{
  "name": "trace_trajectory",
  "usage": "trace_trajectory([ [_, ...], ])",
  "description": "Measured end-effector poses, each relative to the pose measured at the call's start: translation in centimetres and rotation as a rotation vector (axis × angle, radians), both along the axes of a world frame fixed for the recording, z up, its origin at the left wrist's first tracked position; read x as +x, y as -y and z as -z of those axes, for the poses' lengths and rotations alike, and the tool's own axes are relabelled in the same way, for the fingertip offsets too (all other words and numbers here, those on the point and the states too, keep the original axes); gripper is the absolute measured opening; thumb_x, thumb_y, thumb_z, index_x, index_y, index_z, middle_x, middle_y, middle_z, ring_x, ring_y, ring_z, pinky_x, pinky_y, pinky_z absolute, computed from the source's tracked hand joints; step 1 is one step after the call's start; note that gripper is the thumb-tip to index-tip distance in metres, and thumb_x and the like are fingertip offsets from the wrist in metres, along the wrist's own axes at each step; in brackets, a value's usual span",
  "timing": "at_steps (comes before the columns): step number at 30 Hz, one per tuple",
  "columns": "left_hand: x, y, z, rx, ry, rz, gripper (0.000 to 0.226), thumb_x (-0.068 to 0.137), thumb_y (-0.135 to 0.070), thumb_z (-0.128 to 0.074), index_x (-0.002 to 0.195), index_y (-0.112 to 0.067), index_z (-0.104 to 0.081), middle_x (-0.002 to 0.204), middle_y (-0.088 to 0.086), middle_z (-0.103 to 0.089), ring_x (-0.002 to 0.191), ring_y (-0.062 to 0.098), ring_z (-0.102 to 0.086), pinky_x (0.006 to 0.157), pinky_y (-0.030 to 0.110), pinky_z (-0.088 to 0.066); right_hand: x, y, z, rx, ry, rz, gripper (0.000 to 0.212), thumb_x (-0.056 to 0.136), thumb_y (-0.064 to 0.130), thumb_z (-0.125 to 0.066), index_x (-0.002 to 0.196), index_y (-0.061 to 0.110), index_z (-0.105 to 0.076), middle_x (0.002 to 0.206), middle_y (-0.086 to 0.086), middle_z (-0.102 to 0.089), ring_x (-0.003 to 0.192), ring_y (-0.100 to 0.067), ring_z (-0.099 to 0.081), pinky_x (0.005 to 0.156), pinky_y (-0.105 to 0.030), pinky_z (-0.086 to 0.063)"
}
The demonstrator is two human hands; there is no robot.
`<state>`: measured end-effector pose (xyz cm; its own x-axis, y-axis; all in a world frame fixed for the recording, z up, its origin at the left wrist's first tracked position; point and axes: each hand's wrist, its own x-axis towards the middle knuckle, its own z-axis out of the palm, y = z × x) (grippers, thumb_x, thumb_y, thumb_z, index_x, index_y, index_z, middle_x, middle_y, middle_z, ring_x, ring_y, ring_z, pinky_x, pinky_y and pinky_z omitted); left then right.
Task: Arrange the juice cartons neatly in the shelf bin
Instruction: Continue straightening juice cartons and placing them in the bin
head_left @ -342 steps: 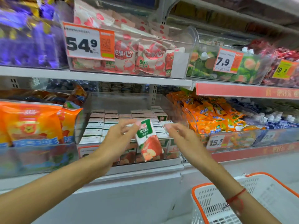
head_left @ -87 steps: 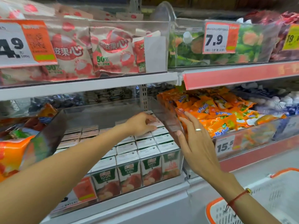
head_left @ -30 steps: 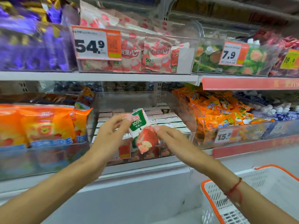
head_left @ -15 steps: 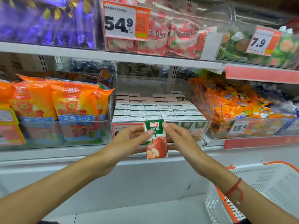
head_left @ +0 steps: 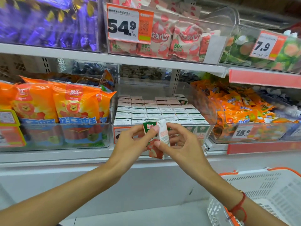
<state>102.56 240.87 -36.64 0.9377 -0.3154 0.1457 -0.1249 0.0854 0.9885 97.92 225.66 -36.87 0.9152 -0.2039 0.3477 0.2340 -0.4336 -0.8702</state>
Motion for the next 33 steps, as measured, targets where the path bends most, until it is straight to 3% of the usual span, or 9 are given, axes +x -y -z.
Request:
trace_trajectory([
  [4, 0.3, 0.0, -0.1, 0.045, -0.009, 0.032, 0.013, 0.079, -0.048, -0.070, 0.086, -0.038, -0.072, 0.087, -0.018, -0.074, 0.087, 0.001, -0.070, 0.071, 0.018, -0.058, -0.2, 0.4, -0.1, -0.049, -0.014, -0.030, 0.050, 0.069, 0.029, -0.086, 0.112, 0.032, -0.060, 0.092, 0.011, -0.068, 0.081, -0.005, -0.066, 0.068, -0.018, -0.054],
  [9, 1.0, -0.8, -1.1, 0.108, -0.040, 0.157, 0.027, 0.068, -0.059, -0.065, 0.087, -0.041, -0.068, 0.091, -0.019, -0.075, 0.086, -0.006, -0.069, 0.062, 0.010, -0.051, -0.4, 1.5, -0.9, 0.186, -0.099, -0.164, 0.030, 0.082, 0.039, -0.066, 0.109, 0.027, -0.068, 0.096, 0.006, -0.073, 0.086, -0.010, -0.071, 0.071, -0.023, -0.058],
  [14, 0.9, -0.7, -1.1, 0.114, -0.060, 0.200, 0.025, 0.072, -0.055, -0.063, 0.094, -0.043, -0.063, 0.092, -0.020, -0.074, 0.087, -0.007, -0.068, 0.063, 0.011, -0.052, -0.2, 1.3, -0.8, 0.193, -0.110, -0.109, 0.017, 0.089, 0.030, -0.065, 0.105, 0.024, -0.067, 0.090, 0.004, -0.074, 0.078, -0.011, -0.071, 0.068, -0.023, -0.058],
  [18, 1.0, -0.5, -1.1, 0.009, -0.126, 0.160, 0.036, 0.082, -0.050, -0.061, 0.112, -0.029, -0.063, 0.101, -0.006, -0.076, 0.094, 0.007, -0.071, 0.070, 0.016, -0.056, -0.1, 1.7, -0.9, 0.152, -0.229, -0.171, 0.033, 0.086, 0.038, -0.065, 0.118, 0.029, -0.065, 0.107, 0.009, -0.072, 0.095, -0.002, -0.068, 0.079, -0.019, -0.056],
  [22, 1.5, -0.6, -1.6, -0.083, -0.210, 0.094, 0.042, 0.089, -0.047, -0.057, 0.120, -0.019, -0.063, 0.097, -0.002, -0.076, 0.089, 0.007, -0.072, 0.072, 0.021, -0.059, -0.3, 1.2, -0.8, 0.089, -0.343, -0.296, 0.058, 0.078, 0.052, -0.062, 0.132, 0.032, -0.057, 0.119, 0.020, -0.067, 0.111, 0.004, -0.061, 0.098, -0.025, -0.051],
  [26, 1.6, -0.7, -1.5, -0.061, -0.205, 0.126, 0.045, 0.087, -0.051, -0.058, 0.123, -0.025, -0.062, 0.101, -0.005, -0.076, 0.096, 0.008, -0.071, 0.079, 0.023, -0.059, -0.4, 0.9, -0.9, 0.129, -0.320, -0.269, 0.060, 0.076, 0.051, -0.064, 0.132, 0.030, -0.058, 0.117, 0.019, -0.069, 0.110, 0.002, -0.062, 0.101, -0.029, -0.050],
  [30, 1.5, -0.8, -1.0, 0.021, -0.122, 0.136, 0.071, 0.066, -0.054, -0.071, 0.132, -0.038, -0.052, 0.119, -0.004, -0.068, 0.104, 0.009, -0.068, 0.087, 0.025, -0.056, -0.5, 0.8, -0.5, 0.142, -0.317, -0.270, 0.042, 0.089, 0.042, -0.060, 0.130, 0.030, -0.059, 0.116, 0.015, -0.070, 0.109, 0.001, -0.063, 0.101, -0.029, -0.049],
  [33, 1.6, -0.9, -0.9, 0.004, -0.103, 0.174, 0.067, 0.066, -0.051, -0.072, 0.129, -0.044, -0.050, 0.117, -0.006, -0.069, 0.103, 0.009, -0.069, 0.083, 0.021, -0.057, -0.3, 0.9, -0.5, 0.183, -0.326, -0.279, 0.039, 0.089, 0.039, -0.062, 0.127, 0.028, -0.060, 0.116, 0.013, -0.070, 0.110, -0.001, -0.063, 0.102, -0.030, -0.049],
])
